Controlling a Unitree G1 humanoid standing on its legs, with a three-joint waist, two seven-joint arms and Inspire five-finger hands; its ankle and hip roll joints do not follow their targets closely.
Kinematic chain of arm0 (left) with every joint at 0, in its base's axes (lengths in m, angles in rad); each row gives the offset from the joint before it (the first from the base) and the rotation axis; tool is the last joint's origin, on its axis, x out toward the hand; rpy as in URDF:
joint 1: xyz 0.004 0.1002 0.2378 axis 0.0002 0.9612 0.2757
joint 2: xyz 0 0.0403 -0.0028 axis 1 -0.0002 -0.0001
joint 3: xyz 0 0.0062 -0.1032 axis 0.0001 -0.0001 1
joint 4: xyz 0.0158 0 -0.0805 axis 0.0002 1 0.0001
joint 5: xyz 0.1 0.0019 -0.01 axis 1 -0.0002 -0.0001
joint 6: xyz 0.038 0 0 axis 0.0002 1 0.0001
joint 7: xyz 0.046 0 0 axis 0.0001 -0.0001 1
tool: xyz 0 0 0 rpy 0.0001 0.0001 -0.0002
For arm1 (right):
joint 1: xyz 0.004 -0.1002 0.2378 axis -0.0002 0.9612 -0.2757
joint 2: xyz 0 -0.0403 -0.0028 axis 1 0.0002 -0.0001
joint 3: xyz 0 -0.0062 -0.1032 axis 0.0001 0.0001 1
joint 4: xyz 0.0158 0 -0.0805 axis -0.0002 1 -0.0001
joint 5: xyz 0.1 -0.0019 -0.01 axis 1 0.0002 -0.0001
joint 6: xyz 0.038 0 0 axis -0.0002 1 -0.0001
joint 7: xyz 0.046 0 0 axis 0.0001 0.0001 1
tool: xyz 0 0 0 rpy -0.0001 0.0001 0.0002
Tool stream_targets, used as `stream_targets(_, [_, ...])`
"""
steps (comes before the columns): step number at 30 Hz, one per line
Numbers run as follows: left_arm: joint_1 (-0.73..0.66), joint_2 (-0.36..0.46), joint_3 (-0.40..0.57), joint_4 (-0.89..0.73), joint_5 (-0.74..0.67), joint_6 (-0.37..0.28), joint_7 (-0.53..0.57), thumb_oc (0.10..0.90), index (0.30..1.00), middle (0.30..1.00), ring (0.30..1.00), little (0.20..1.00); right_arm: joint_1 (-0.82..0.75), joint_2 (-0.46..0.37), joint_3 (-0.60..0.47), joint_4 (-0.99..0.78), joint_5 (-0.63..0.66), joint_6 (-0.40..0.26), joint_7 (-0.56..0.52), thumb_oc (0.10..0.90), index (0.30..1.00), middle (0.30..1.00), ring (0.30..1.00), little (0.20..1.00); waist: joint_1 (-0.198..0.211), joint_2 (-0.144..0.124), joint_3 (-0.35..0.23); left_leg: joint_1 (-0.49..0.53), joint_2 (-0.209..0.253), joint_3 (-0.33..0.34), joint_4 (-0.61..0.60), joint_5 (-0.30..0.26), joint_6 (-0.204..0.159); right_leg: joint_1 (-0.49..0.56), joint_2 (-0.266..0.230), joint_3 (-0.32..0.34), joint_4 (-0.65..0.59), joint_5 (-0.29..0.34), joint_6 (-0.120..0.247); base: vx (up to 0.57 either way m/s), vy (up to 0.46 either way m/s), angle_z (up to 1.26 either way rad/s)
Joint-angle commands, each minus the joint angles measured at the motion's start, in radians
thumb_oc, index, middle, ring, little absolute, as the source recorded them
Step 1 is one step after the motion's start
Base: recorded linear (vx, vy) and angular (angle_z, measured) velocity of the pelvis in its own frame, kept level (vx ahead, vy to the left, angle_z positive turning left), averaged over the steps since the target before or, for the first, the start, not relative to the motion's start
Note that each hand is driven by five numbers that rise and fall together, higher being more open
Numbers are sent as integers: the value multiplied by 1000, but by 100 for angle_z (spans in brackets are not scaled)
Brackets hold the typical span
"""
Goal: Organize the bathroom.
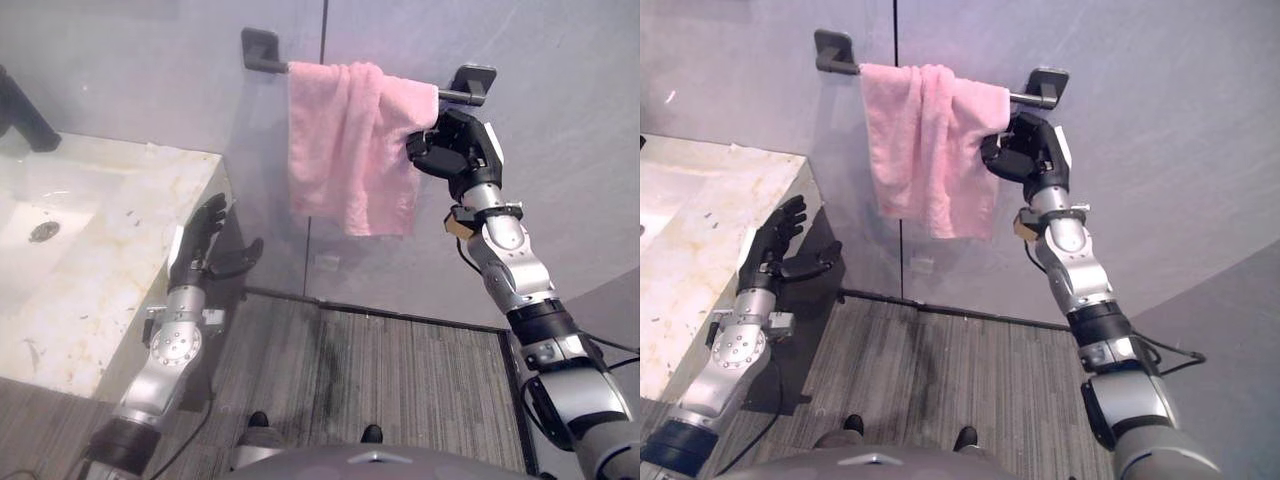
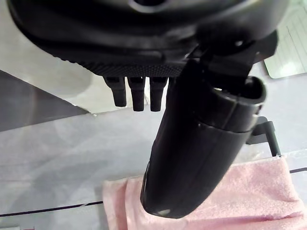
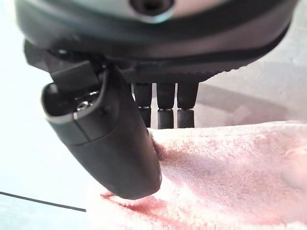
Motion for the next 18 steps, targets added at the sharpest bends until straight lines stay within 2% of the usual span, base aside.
stream_targets(1, [-132,52,56,-102,-11,-139,-39,800,900,900,900,900,-75,-33,35,-84,-37,-111,-17,400,300,300,300,300,-34,14,-96,8,-34,-8,-4,-54,30,38,46,37,0,-70,-3,0,0,0])
stream_targets(2, [-135,53,56,-102,-13,-138,-41,800,900,900,900,900,-75,-33,34,-85,-37,-111,-17,400,300,300,300,300,-34,14,-96,8,-34,-8,-4,-54,30,38,46,37,0,-70,-3,0,0,0])
stream_targets(5, [-263,53,19,-99,-38,-93,-82,800,900,900,900,900,-61,-8,59,-98,-42,-102,-2,400,300,300,300,300,-62,21,-104,12,-37,-3,-4,-55,34,36,46,44,0,-70,0,12,5,0])
stream_targets(6, [-330,48,-2,-107,-75,-43,-63,800,900,900,900,900,-56,-1,69,-96,-32,-100,24,400,300,300,300,300,-74,23,-108,13,-37,0,-4,-55,35,34,46,48,0,-70,2,47,15,-2])
stream_targets(8, [-398,47,-18,-90,-80,-39,-52,800,900,900,900,900,-47,17,83,-88,-34,-103,48,400,300,300,300,300,-87,26,-113,16,-38,4,-4,-57,36,32,45,53,0,-69,7,53,12,-4])
stream_targets(9, [-452,45,-28,-78,-90,-5,-14,800,900,900,900,900,-44,32,100,-79,-35,-105,69,400,300,300,300,300,-98,28,-117,17,-37,10,-4,-57,36,30,46,57,0,-70,8,59,13,-6])
stream_targets(10, [-503,48,-33,-45,-138,-8,-21,800,900,900,900,900,-42,51,121,-87,-40,-97,72,400,300,300,300,300,-111,30,-121,18,-38,16,-4,-57,36,27,47,65,0,-70,10,50,10,-9])
stream_targets(14, [-577,46,-38,-14,-189,28,-61,800,900,900,900,900,-57,82,156,-83,-49,-86,91,400,300,300,300,300,-129,36,-127,18,-34,33,-4,-54,35,21,52,76,0,-72,6,18,8,-18])
stream_targets(18, [-649,73,-47,42,-175,79,-30,800,900,900,900,900,-94,105,188,-63,-39,-81,98,400,300,300,300,300,-140,45,-129,21,-31,46,-4,-55,34,23,56,85,0,-79,4,6,11,-8])
